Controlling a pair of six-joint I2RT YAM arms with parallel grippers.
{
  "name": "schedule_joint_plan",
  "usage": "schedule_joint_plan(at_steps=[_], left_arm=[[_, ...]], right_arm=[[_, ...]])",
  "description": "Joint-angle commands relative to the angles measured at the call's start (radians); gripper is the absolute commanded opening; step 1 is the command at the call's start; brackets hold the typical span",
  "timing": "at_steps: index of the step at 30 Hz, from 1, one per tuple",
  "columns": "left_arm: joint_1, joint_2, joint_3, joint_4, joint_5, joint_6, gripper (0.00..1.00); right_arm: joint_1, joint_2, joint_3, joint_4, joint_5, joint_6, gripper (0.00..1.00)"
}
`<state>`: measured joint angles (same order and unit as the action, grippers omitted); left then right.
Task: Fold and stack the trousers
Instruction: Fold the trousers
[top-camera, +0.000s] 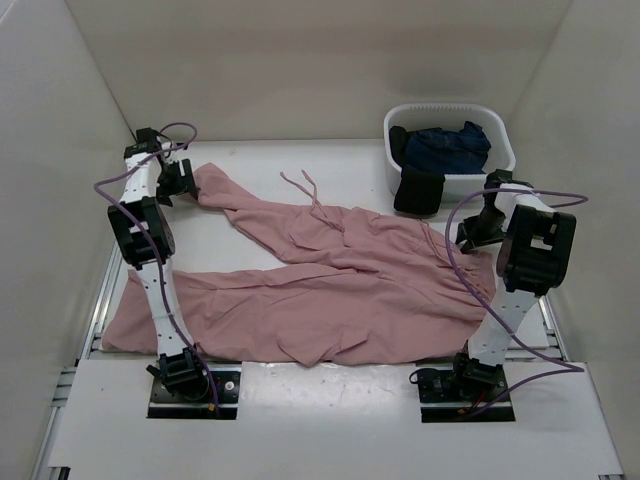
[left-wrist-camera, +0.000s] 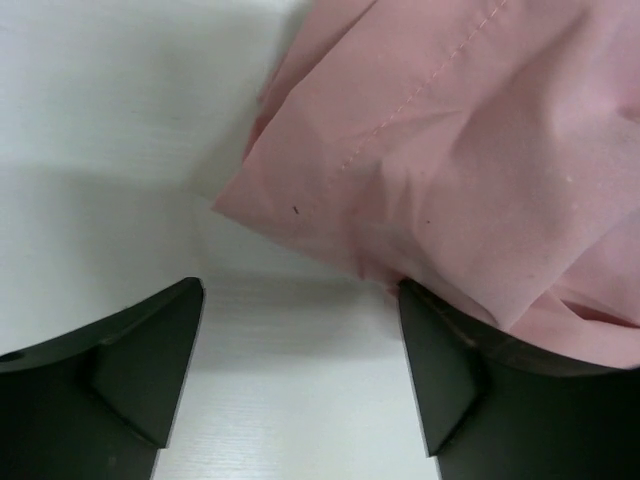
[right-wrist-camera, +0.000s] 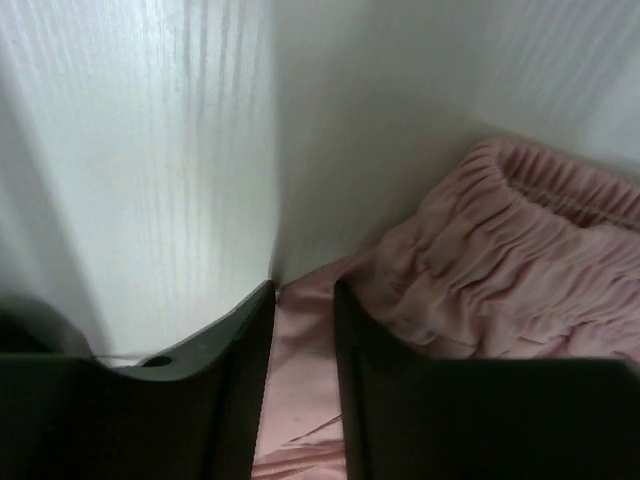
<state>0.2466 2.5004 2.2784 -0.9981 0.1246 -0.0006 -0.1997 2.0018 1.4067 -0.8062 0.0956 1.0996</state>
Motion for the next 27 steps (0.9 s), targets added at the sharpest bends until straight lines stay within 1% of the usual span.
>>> schedule_joint_plan(at_steps=[1,2,3,4,5,6,8,10,12,13,15,18,19,22,27], left_arm=[[-0.004,-0.053,-0.02,0.041,0.029,0.001,0.87],[-0.004,-0.081,-0.048,0.041,0.029,0.001,0.85],[-0.004,-0.112,-0.069,0.052,0.029,0.001,0.85],[-0.004,-0.145,-0.095,0.068,0.029,0.001,0.85],[-0.004,-0.214,-0.15,0.081,0.047,0.001,0.85],[-0.004,-0.244,-0.172,0.093,0.056,0.001,0.85],[0.008,-0.299,-0.197,0.113,0.091,0.001,0.89],[0.02,-0.308,-0.186,0.124,0.124,0.001,0.92],[0.033,-0.299,-0.161,0.124,0.141,0.001,0.92],[0.033,-0.285,-0.151,0.124,0.141,0.001,0.96],[0.033,-0.246,-0.139,0.124,0.141,0.001,0.98],[0.042,-0.18,-0.12,0.124,0.164,0.001,0.98],[0.042,-0.167,-0.108,0.124,0.174,0.001,1.0],[0.042,-0.108,-0.076,0.124,0.236,0.001,1.0],[0.033,-0.015,-0.025,0.142,0.189,0.001,1.0]], right_arm=[[0.0,0.02,0.0,-0.017,0.027,0.028,0.34],[0.0,0.02,0.0,-0.017,0.027,0.028,0.26],[0.0,0.02,0.0,-0.028,0.027,0.028,0.11],[0.0,0.02,0.0,-0.028,0.027,0.028,0.04],[0.0,0.02,0.0,-0.028,0.038,0.028,0.0],[0.0,0.02,0.0,-0.028,0.038,0.028,0.0],[0.0,0.02,0.0,-0.028,0.038,0.028,0.0],[0.0,0.02,0.009,-0.028,0.038,0.017,0.0],[0.0,0.009,0.02,-0.028,0.049,0.005,0.0],[0.009,-0.003,0.029,-0.028,0.049,0.005,0.0],[0.009,-0.012,0.038,-0.037,0.079,-0.02,0.0],[0.02,-0.021,0.078,-0.037,0.092,-0.061,0.0],[0.032,-0.021,0.09,-0.053,0.105,-0.072,0.0],[0.045,-0.012,0.147,-0.088,0.15,-0.11,0.0],[0.056,-0.012,0.167,-0.099,0.17,-0.124,0.0]])
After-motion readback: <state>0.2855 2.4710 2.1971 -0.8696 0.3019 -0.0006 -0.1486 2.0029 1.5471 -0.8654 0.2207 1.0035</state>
